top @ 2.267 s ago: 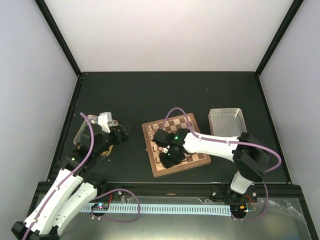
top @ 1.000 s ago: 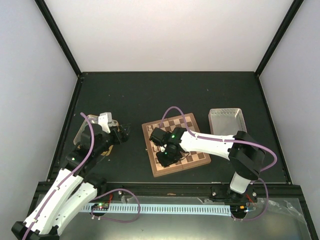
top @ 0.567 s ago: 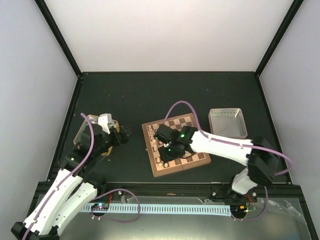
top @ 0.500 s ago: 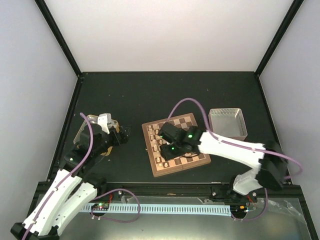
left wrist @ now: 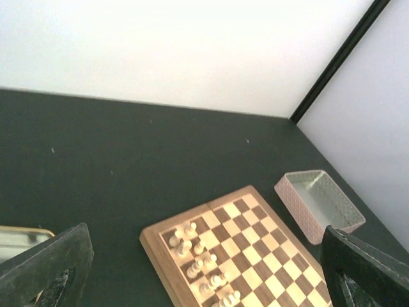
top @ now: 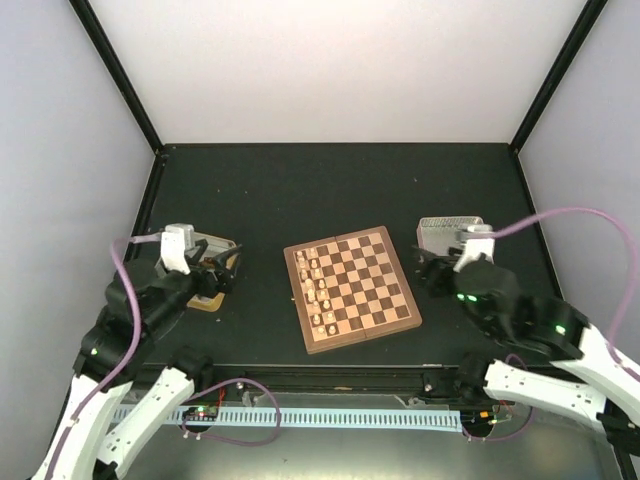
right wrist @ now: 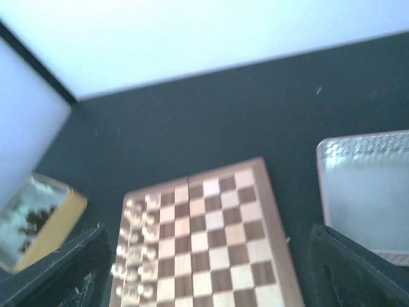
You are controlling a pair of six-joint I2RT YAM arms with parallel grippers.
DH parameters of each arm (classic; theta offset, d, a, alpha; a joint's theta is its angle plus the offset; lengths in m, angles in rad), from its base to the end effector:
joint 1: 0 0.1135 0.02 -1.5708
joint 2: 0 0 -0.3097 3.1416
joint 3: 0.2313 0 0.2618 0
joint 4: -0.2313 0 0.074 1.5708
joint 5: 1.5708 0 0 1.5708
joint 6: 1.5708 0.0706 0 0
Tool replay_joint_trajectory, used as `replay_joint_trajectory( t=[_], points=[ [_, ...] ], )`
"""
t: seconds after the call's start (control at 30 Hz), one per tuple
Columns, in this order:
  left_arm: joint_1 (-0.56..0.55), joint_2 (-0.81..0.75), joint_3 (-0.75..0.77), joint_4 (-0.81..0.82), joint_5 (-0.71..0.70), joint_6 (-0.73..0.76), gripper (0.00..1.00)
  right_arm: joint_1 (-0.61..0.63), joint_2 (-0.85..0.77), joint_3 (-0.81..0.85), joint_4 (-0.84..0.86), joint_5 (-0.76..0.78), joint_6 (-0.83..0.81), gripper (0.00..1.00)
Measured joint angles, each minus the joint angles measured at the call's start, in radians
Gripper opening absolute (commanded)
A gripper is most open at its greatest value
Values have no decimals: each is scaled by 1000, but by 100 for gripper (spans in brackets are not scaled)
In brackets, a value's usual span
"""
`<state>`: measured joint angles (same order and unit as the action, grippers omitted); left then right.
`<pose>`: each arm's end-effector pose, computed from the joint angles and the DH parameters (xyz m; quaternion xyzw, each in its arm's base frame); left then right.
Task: Set up the chess pieces on the board
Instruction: Reset both arms
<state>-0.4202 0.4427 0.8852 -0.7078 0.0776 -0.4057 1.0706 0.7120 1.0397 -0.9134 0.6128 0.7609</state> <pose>0.0745 -0.0393 0.3717 0.0293 0.7936 -0.2718 0.5435 0.0919 0.0834 0.3819 0.0114 0.8520 0.1956 0.4854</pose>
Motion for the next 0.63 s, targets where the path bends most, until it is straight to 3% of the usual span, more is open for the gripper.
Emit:
replay_joint_trajectory(
  t=[0.2,0.43,0.63],
  points=[
    [0,-51,124,-66,-73,66,99,-1,-238,-3,-27,160,-21,93],
    [0,-77,246,-103,-116,119,99,-1,-275,6,-64,236,-51,95],
    [0,-82,258,-126,-123,134,99,-1,-275,14,-64,264,-73,96]
  ],
)
